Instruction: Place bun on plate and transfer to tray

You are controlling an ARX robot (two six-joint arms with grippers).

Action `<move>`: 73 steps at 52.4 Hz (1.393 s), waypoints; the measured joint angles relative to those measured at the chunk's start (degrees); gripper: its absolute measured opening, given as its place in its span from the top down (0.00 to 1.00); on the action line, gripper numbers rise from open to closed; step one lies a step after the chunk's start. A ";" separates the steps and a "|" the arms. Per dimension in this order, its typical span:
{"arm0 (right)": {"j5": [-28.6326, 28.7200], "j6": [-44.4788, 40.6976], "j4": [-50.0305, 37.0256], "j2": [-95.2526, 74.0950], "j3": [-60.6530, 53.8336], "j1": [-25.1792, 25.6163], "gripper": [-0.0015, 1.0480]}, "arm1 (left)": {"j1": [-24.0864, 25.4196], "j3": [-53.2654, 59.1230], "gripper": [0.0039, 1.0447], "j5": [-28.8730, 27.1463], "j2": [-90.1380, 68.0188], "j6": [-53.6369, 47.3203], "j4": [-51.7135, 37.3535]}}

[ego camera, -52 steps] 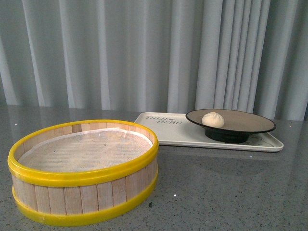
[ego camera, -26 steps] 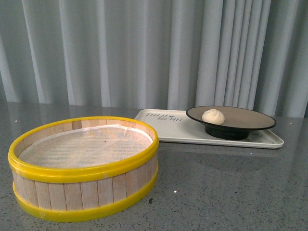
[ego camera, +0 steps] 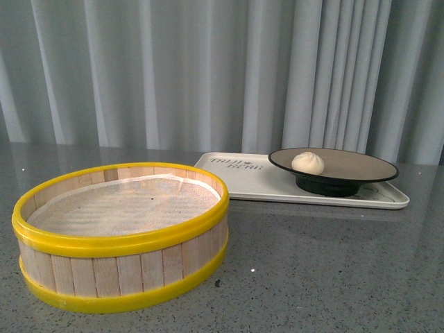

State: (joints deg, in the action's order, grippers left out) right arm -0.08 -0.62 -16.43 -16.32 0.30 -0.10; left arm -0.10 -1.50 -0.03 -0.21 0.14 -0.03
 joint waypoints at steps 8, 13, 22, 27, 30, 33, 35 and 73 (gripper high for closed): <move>0.00 0.00 3.02 3.08 0.00 0.00 0.98 | 0.00 0.00 0.06 0.00 0.00 0.00 0.00; 0.00 0.00 4.83 4.87 0.00 0.02 0.98 | 0.00 0.00 0.06 0.00 0.00 0.00 0.00; 0.15 -0.02 14.29 12.35 0.02 0.02 0.98 | 0.00 0.00 0.06 0.00 0.00 0.00 0.00; 0.13 -0.02 16.09 16.00 0.02 0.02 0.98 | 0.00 0.00 0.06 0.00 0.00 0.00 0.00; 0.13 0.00 16.33 16.04 0.02 0.02 0.98 | 0.00 0.00 0.06 0.02 0.02 0.00 0.00; 0.13 -0.02 16.35 16.04 0.02 0.00 0.98 | 0.00 0.00 0.06 0.00 0.00 0.00 0.00; 0.15 0.00 16.35 16.06 0.04 0.02 0.98 | 0.00 0.00 0.06 0.00 0.02 0.00 0.00; 0.13 -0.02 16.35 16.06 0.02 0.02 0.25 | 0.00 0.00 0.06 0.02 0.02 0.00 0.00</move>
State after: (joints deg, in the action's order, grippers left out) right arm 0.05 -0.64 -0.08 -0.25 0.32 -0.08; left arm -0.10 -1.50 -0.01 -0.19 0.14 -0.03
